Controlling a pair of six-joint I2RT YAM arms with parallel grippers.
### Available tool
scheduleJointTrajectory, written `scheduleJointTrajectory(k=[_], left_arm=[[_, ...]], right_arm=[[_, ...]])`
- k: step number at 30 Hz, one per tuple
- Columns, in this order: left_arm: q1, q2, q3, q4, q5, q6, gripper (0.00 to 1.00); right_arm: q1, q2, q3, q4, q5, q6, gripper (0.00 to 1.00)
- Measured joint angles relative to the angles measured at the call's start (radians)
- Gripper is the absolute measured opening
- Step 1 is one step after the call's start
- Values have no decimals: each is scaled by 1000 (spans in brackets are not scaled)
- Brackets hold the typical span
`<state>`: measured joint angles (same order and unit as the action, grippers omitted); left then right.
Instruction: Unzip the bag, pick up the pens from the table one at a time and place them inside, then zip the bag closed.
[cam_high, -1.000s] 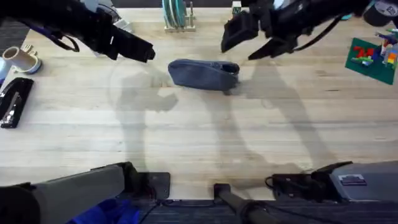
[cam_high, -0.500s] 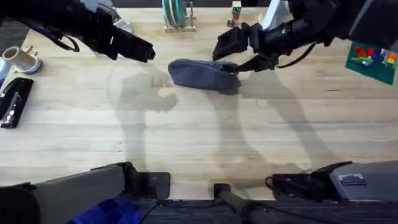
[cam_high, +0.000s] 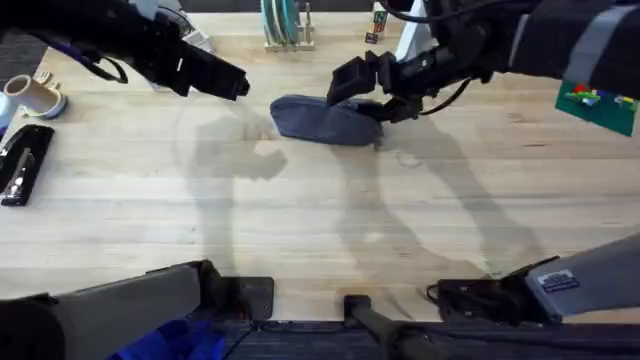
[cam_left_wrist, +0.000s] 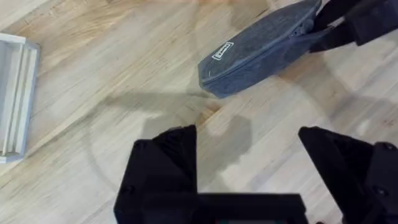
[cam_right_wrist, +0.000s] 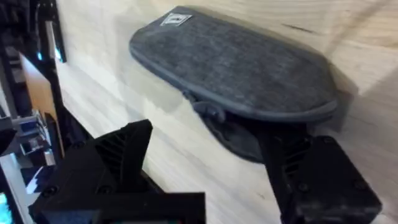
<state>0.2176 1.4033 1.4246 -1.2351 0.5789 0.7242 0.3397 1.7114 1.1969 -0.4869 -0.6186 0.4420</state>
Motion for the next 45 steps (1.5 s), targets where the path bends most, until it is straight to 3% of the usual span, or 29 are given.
scheduleJointTrajectory(k=[13, 33, 45], left_arm=[[0, 0, 0, 0, 0, 0, 995], [0, 0, 0, 0, 0, 0, 995], [0, 0, 0, 0, 0, 0, 996]], right_arm=[[0, 27, -3, 123, -25, 94, 996], [0, 26, -3, 172, -112, 138, 996], [0, -68, -3, 211, -123, 138, 996]])
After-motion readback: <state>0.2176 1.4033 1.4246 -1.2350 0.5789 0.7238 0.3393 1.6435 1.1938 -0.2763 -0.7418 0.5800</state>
